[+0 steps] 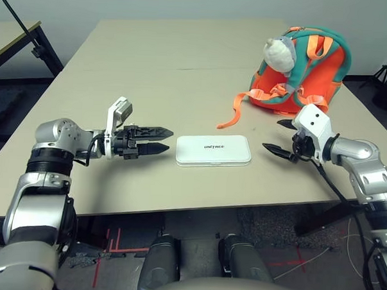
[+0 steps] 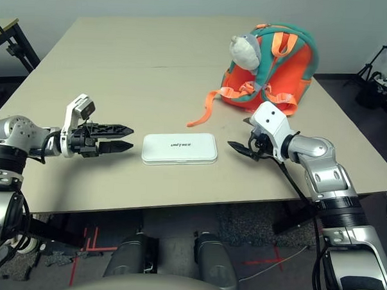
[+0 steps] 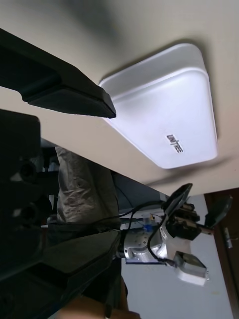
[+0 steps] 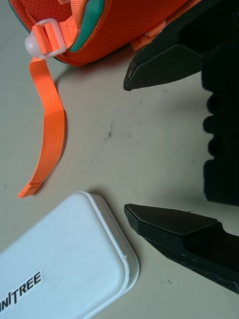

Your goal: Put the pencil case into the backpack and zip it.

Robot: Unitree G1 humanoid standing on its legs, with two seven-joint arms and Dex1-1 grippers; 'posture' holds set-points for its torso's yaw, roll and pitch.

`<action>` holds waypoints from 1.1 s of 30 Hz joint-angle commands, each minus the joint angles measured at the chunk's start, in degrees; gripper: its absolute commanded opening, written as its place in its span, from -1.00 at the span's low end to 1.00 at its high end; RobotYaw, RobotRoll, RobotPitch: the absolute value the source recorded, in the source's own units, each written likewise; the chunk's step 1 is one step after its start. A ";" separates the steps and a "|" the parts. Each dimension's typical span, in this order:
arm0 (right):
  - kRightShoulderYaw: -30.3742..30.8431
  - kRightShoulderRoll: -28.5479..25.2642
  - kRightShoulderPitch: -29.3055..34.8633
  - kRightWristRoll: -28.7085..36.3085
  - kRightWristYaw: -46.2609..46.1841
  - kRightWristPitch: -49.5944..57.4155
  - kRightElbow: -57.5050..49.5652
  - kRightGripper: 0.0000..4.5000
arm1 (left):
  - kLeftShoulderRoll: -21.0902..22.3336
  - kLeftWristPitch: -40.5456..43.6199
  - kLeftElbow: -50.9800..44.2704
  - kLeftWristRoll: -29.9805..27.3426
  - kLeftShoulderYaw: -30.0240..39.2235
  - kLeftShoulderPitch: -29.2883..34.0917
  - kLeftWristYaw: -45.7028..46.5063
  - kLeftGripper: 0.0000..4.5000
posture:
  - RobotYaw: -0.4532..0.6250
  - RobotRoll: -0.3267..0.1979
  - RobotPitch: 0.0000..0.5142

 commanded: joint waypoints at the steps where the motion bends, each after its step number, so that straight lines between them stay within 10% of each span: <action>1: 0.80 0.53 -0.43 -1.06 -0.36 -0.90 0.53 0.99 | -0.80 -3.20 5.04 4.08 -2.16 -2.47 -2.58 1.00 | -0.48 0.25 -0.85; 22: 1.35 1.83 -1.08 -3.02 -0.45 -1.77 1.44 0.99 | -7.47 -13.15 22.55 17.99 -1.73 -8.89 -4.68 1.00 | -0.50 0.25 -0.83; 33: 5.33 2.35 -1.08 -8.06 -1.21 -5.13 5.86 -0.84 | -7.86 -14.80 24.28 20.96 0.03 -8.98 -5.84 1.00 | -0.48 0.25 -0.84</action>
